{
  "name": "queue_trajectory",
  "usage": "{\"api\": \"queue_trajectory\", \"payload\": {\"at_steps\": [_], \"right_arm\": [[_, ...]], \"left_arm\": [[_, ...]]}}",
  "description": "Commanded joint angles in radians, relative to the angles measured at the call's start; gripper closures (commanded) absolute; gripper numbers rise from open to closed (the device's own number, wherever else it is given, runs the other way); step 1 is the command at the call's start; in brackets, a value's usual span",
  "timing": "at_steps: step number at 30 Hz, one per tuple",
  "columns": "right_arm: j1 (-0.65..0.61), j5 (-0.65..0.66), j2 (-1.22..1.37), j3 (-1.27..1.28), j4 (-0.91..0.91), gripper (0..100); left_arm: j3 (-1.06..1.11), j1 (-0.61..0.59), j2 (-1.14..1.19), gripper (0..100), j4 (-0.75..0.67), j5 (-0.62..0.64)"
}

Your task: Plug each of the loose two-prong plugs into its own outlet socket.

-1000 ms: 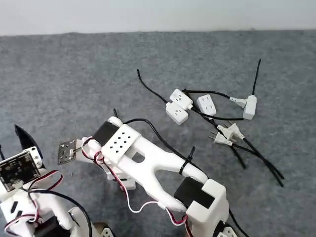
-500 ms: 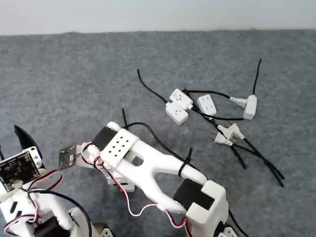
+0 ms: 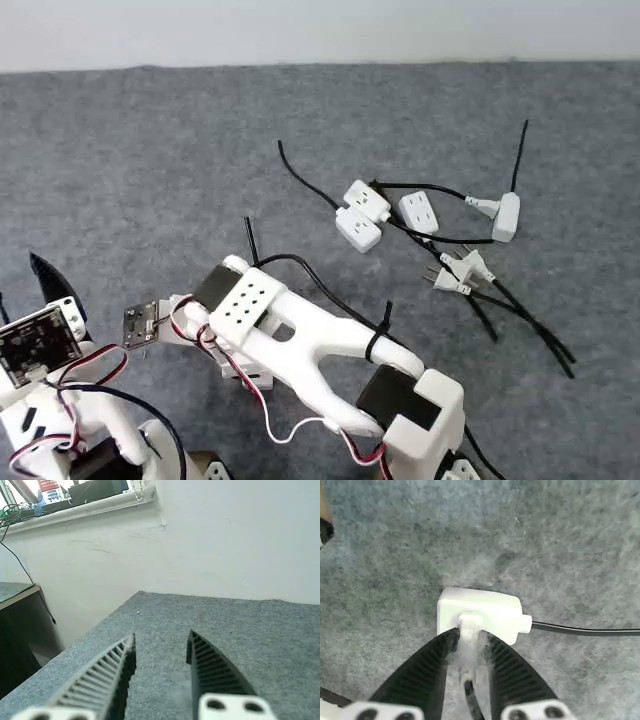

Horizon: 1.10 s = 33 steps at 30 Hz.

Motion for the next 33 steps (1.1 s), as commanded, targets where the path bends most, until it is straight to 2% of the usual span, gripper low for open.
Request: {"api": "queue_trajectory", "payload": {"at_steps": [1,11,23,33], "right_arm": [[0.004,-0.011,-0.005,0.063,-0.061,99.0],[0.025,-0.011,-0.004,0.218,-0.209,99.0],[0.024,-0.028,0.008,0.219,-0.231,99.0],[0.018,-0.031,0.240,-0.058,-0.045,99.0]], "left_arm": [[-0.030,0.000,0.003,83,-0.031,0.009],[0.015,0.000,0.003,83,-0.084,0.009],[0.015,0.002,0.003,83,-0.083,0.012],[0.016,0.002,0.003,83,-0.081,0.011]]}}
